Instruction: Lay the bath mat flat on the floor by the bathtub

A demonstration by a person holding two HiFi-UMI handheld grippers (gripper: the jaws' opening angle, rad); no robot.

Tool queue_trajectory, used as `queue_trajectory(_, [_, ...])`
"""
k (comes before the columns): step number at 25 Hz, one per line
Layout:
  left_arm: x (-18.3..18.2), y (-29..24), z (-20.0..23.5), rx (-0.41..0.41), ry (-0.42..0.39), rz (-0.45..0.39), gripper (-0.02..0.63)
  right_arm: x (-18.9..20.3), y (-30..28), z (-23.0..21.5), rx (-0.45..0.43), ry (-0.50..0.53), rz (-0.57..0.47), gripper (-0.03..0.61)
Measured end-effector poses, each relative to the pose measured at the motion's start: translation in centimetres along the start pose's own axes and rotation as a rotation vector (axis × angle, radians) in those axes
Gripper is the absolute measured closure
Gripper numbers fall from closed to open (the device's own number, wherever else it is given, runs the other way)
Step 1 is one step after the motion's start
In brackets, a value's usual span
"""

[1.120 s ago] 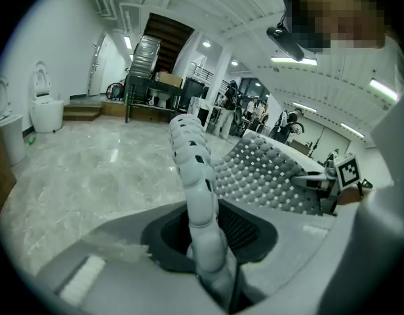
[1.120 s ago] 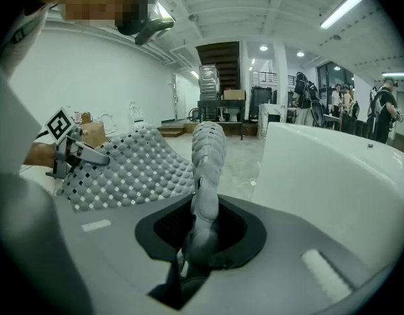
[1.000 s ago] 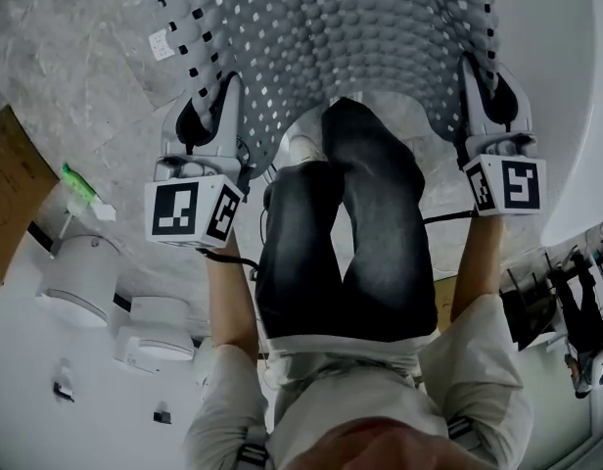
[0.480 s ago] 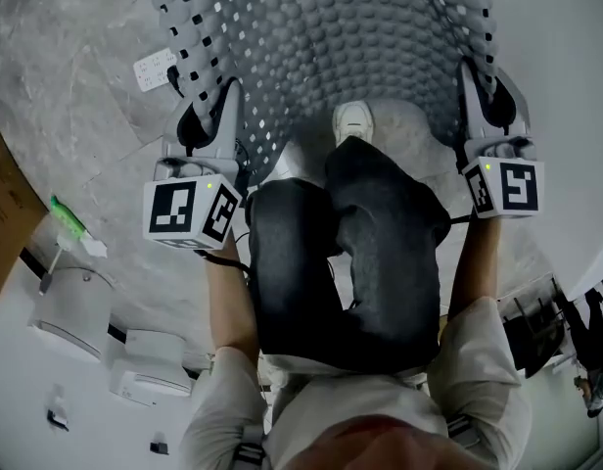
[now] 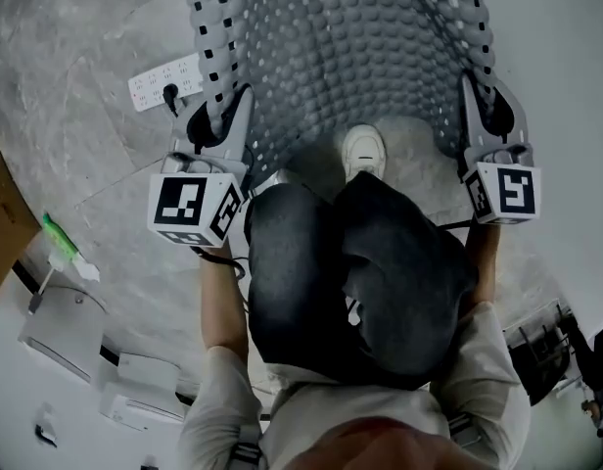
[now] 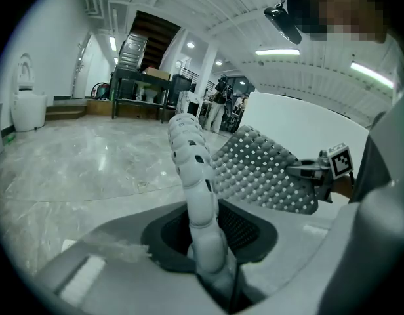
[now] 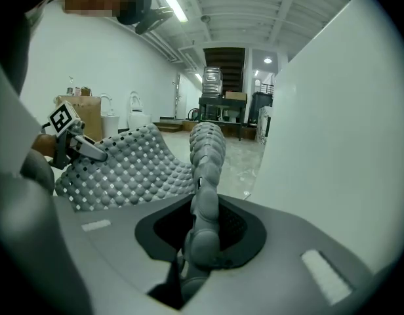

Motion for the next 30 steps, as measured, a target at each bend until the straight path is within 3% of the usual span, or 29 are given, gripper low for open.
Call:
queue_trajectory(7, [-1.8,3.1,-1.2,-0.002,0.008,-0.019,0.511,-3.2,4.4,0.3,0.031,0.022,-0.034,0.517])
queue_trajectory(12, [-1.8,2.2,-1.3,-0.008,0.023,-0.014,0.511,-3.1,4.2,-0.9,0.023,0.035,-0.026,0.515])
queue_trajectory(18, [-4.8,5.4,-4.6,0.042,0.073,-0.032,0.511,-7.9,10.0,-2.4,0.054,0.053,-0.01,0.515])
queue_trajectory(30, [-4.2,4.3,-2.8,0.028,0.101,0.007,0.511,-8.0,7.6,-2.4,0.028,0.026,0.046,0.514])
Point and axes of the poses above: the fingertips, and each gripper's own axes: y backward along the fingers, z to its left, x out of its underside, the point moved 9 cm from there along y, backward along the fingers, and after that the axes turned 1 degree about y, right-handed, at the moved point
